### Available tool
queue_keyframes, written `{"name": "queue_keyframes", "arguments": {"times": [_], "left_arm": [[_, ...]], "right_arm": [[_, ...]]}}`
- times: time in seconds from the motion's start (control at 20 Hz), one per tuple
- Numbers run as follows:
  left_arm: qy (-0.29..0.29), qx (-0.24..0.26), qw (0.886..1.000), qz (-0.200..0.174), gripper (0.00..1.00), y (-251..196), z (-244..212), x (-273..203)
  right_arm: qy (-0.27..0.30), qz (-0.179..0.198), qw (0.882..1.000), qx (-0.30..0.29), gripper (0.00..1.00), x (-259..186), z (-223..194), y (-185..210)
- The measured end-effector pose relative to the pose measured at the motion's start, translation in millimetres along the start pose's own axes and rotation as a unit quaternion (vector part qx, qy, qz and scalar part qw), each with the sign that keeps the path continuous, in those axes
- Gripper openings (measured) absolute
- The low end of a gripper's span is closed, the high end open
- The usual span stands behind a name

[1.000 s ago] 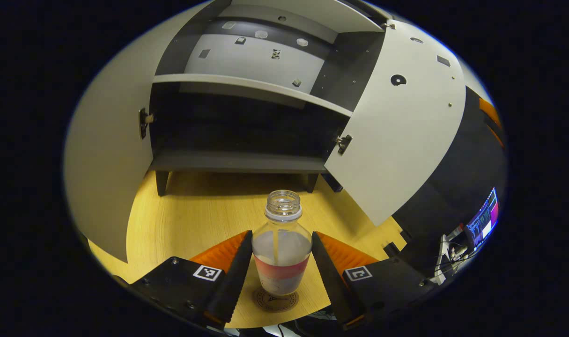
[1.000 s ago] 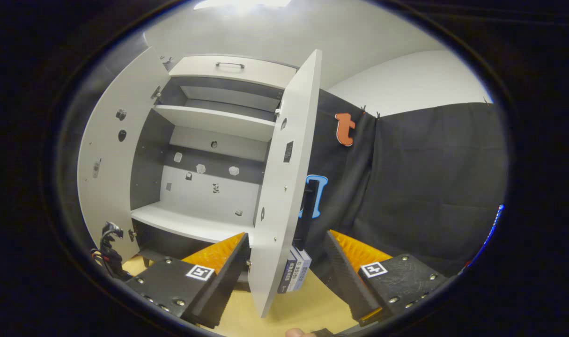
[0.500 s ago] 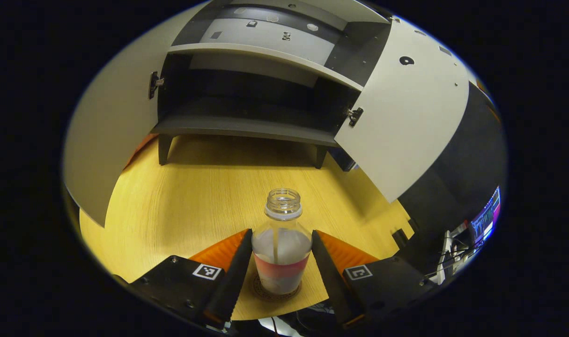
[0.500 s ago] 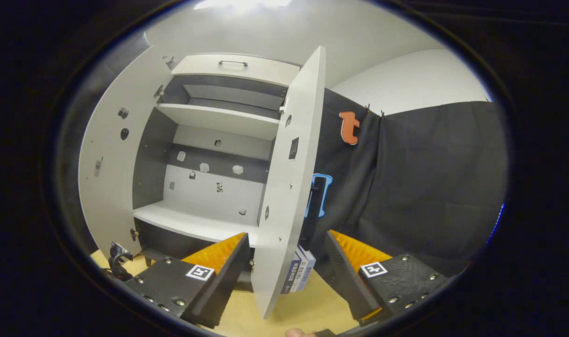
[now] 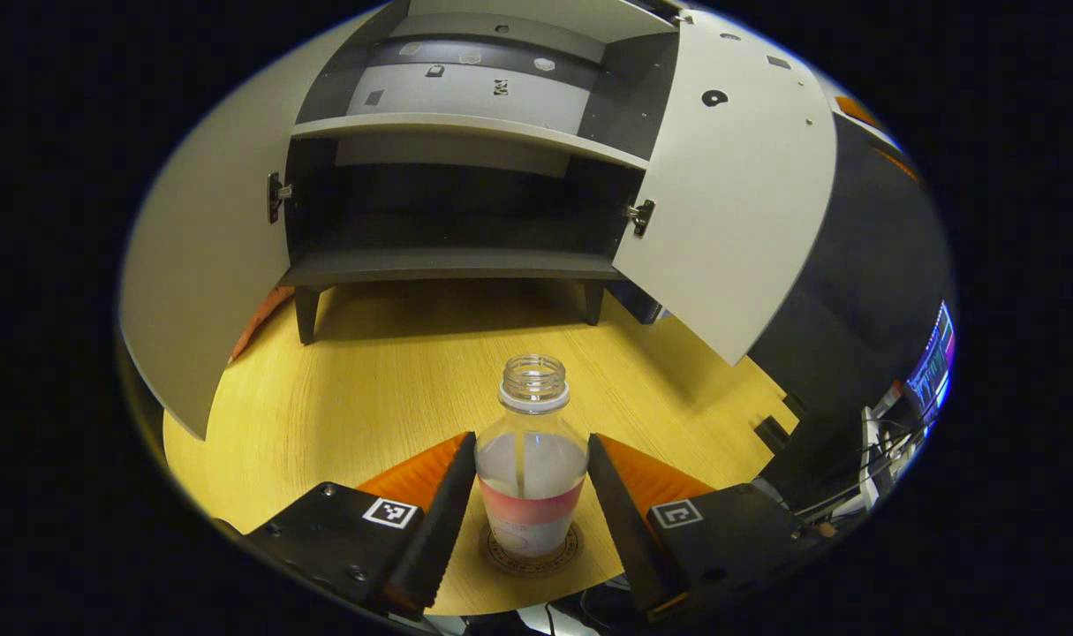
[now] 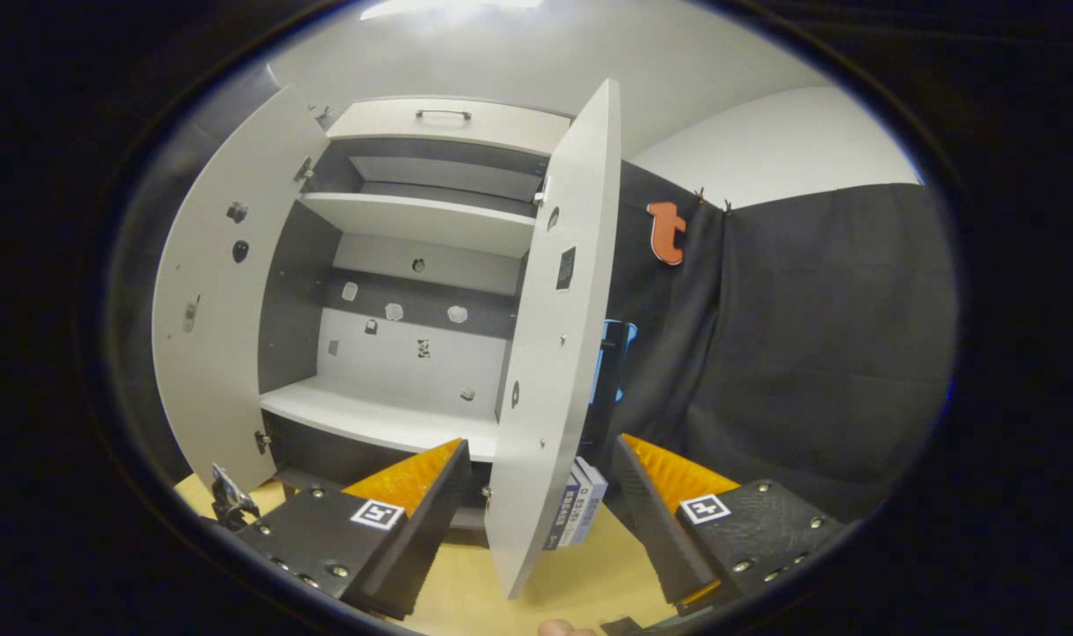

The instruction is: Grasp the bottle in the cabinet with the left hand and place it on the coaster, then close the right door with the right hand and the left door with the left hand.

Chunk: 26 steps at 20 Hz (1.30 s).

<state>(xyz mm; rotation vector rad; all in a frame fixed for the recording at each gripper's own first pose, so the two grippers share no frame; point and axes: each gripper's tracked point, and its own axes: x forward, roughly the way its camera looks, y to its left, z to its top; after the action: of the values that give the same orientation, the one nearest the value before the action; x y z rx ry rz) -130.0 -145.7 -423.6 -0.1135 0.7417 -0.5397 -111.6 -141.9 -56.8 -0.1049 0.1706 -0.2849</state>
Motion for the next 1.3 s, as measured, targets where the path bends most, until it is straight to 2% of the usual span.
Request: {"name": "queue_keyframes", "arguments": {"times": [0.1, 0.2, 0.25, 0.3, 0.35, 0.4, 0.45, 0.5, 0.55, 0.6, 0.65, 0.7, 0.8, 0.85, 1.3], "left_arm": [[0.001, 0.007, 1.0, -0.002, 0.82, -1.8, -1.8, -2.5], [0.0, 0.012, 1.0, -0.003, 0.82, -3.4, -3.3, -5.4], [0.001, 0.016, 1.0, -0.004, 0.82, -5.8, -6.2, -9.1], [0.002, 0.019, 1.0, -0.005, 0.82, -7.5, -8.5, -12.1], [0.003, 0.02, 1.0, -0.006, 0.82, -8.2, -9.4, -13.8], [0.005, 0.021, 1.0, -0.007, 0.82, -8.8, -10.7, -15.8], [0.007, 0.023, 1.0, -0.008, 0.82, -8.9, -12.1, -17.5], [0.007, 0.024, 1.0, -0.01, 0.82, -9.6, -13.1, -19.4], [0.01, 0.023, 1.0, -0.014, 0.82, -11.8, -15.3, -21.3], [0.015, 0.022, 0.999, -0.018, 0.82, -14.5, -18.8, -23.2], [0.02, 0.022, 0.999, -0.022, 0.83, -17.3, -21.3, -25.0], [0.022, 0.028, 0.999, -0.023, 0.84, -18.8, -23.0, -26.5], [0.027, 0.04, 0.999, -0.023, 0.84, -20.2, -24.9, -27.8], [0.029, 0.042, 0.998, -0.023, 0.84, -21.1, -25.6, -28.7], [0.045, 0.053, 0.997, -0.02, 0.84, -22.7, -31.8, -37.7]], "right_arm": [[0.0, 0.003, 1.0, 0.003, 0.94, 2.5, 0.9, 1.5], [-0.001, 0.004, 1.0, 0.005, 0.98, 5.2, 2.1, 2.4], [-0.002, 0.005, 1.0, 0.006, 0.94, 6.5, 2.0, 2.9], [-0.002, 0.007, 1.0, 0.007, 0.98, 8.3, 2.2, 4.1], [-0.002, 0.008, 1.0, 0.008, 0.94, 9.3, 1.4, 4.9], [-0.001, 0.011, 1.0, 0.009, 0.98, 10.5, 0.9, 6.1], [-0.001, 0.013, 1.0, 0.009, 0.94, 12.0, 0.1, 7.2], [-0.001, 0.014, 1.0, 0.01, 0.98, 12.6, -0.3, 7.9], [-0.002, 0.015, 1.0, 0.01, 0.94, 13.7, -0.1, 8.7], [-0.003, 0.017, 1.0, 0.011, 0.98, 14.1, 0.0, 9.6], [-0.004, 0.019, 1.0, 0.012, 0.94, 15.1, -0.1, 10.4], [-0.004, 0.021, 1.0, 0.012, 0.98, 16.3, -0.8, 11.4], [-0.001, 0.024, 1.0, 0.014, 0.94, 17.8, -3.2, 13.1], [0.001, 0.026, 1.0, 0.016, 0.98, 18.2, -4.6, 13.8], [0.006, 0.029, 0.999, 0.024, 0.98, 18.0, -9.8, 12.1]]}}
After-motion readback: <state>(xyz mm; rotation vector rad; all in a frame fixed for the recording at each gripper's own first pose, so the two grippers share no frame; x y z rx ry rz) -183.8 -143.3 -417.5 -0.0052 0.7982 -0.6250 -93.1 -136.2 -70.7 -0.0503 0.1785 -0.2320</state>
